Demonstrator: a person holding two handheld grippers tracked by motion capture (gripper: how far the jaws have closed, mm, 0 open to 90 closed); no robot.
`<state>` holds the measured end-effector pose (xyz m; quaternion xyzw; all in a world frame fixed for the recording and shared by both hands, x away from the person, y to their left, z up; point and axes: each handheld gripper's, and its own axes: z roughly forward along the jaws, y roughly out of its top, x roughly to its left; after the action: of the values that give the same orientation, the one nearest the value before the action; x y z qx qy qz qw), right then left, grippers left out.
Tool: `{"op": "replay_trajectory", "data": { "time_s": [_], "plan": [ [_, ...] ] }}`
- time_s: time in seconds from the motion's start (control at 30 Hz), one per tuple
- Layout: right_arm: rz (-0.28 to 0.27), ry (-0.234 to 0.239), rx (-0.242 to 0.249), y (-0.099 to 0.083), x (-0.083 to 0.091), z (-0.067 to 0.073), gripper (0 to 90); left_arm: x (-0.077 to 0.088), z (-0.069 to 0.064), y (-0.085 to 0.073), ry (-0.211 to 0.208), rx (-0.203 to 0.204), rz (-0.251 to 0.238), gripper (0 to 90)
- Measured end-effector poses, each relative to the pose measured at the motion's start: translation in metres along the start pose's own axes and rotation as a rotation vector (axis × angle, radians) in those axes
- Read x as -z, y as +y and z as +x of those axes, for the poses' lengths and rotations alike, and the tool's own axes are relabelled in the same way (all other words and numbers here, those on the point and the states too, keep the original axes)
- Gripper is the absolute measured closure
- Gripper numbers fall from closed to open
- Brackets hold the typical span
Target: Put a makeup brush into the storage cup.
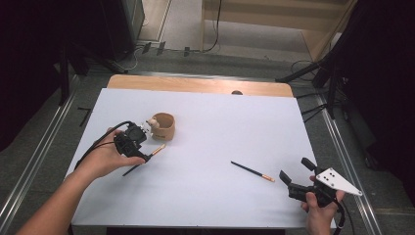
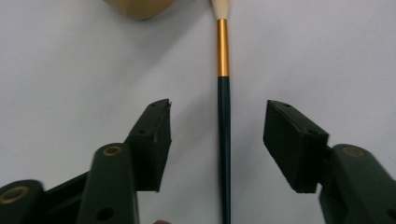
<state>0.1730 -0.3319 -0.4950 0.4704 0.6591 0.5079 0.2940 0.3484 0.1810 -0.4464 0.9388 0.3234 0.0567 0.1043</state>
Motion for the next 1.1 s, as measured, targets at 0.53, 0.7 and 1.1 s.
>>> {"op": "replay_trajectory", "data": {
  "time_s": [0.53,0.7,1.1],
  "plan": [
    [0.004,-0.002,-0.001,0.000,0.000,0.000,6.6,-0.010,-0.002,0.012,0.028,-0.041,0.096,66.6],
    [0.005,-0.002,-0.002,-0.001,0.000,-0.001,6.6,-0.016,-0.003,0.013,0.030,-0.057,0.125,70.5],
    [0.007,-0.006,-0.006,-0.001,0.000,-0.001,6.7,-0.022,-0.005,0.016,0.022,-0.084,0.153,78.5]
  ]
}}
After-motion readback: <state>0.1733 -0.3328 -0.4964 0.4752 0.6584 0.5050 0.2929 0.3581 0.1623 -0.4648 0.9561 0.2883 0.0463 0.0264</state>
